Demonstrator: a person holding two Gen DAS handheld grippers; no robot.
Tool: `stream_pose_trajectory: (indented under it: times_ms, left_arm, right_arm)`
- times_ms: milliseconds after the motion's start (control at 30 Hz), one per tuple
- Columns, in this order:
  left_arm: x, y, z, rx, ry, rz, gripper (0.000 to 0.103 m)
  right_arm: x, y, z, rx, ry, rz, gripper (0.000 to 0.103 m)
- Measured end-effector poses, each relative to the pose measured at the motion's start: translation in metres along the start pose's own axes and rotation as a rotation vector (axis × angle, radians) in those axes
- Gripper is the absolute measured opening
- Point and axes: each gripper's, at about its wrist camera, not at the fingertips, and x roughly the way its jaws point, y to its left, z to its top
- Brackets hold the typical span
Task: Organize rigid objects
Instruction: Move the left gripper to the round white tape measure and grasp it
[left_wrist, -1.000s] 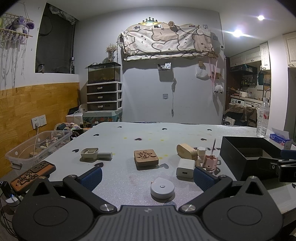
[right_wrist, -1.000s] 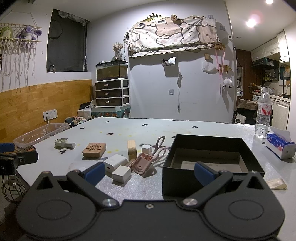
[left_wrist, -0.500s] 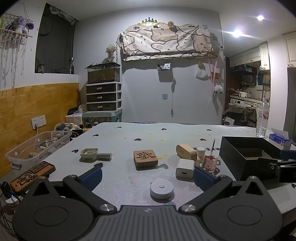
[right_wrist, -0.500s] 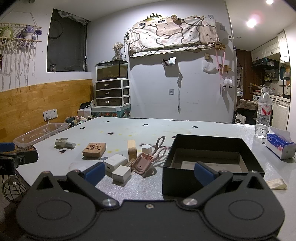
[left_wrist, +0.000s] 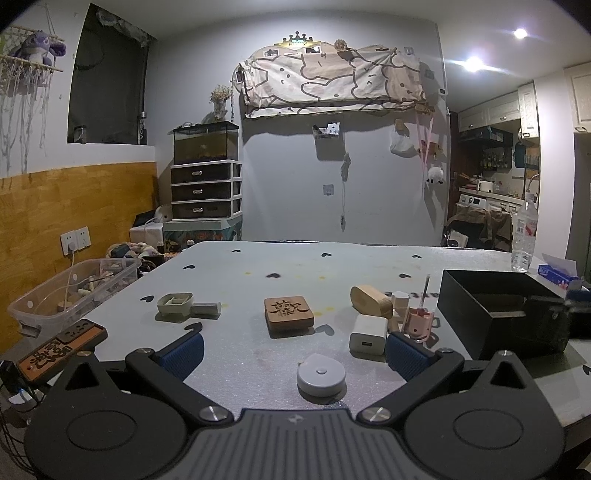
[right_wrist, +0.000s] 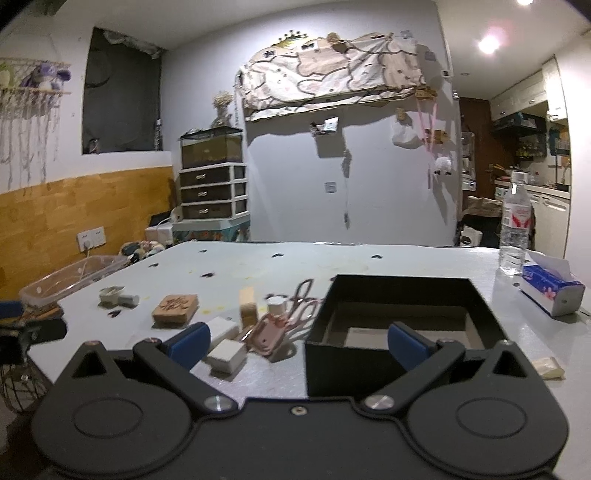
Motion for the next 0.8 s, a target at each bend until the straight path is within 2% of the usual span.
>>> stream_pose_trajectory:
  times_ms: [300, 400, 667, 700, 800]
  left_arm:
    - [0.016, -0.002, -0.005, -0.005, 0.029, 0.002, 0.103]
    - [0.024, -0.004, -0.007, -0.006, 0.043, 0.000, 0.103]
    - [0.053, -0.011, -0.017, -0.008, 0.101, -0.007, 0.103]
    - [0.057, -0.013, -0.018, -0.006, 0.107, -0.009, 0.103]
    - [0.070, -0.017, -0.022, -0.003, 0.133, -0.013, 0.103]
  right_arm:
    - [0.000, -0.053, 0.015, 0.019, -0.024, -0.120, 0.103]
    - [0.002, -0.072, 0.019, -0.008, -0.053, -0.191, 0.103]
    - [0.016, -0.128, 0.027, 0.073, -0.014, -0.265, 0.103]
    - [0.020, -0.134, 0.027, 0.082, -0.005, -0.265, 0.102]
    - [0.032, -0.150, 0.028, 0.113, 0.051, -0.274, 0.084]
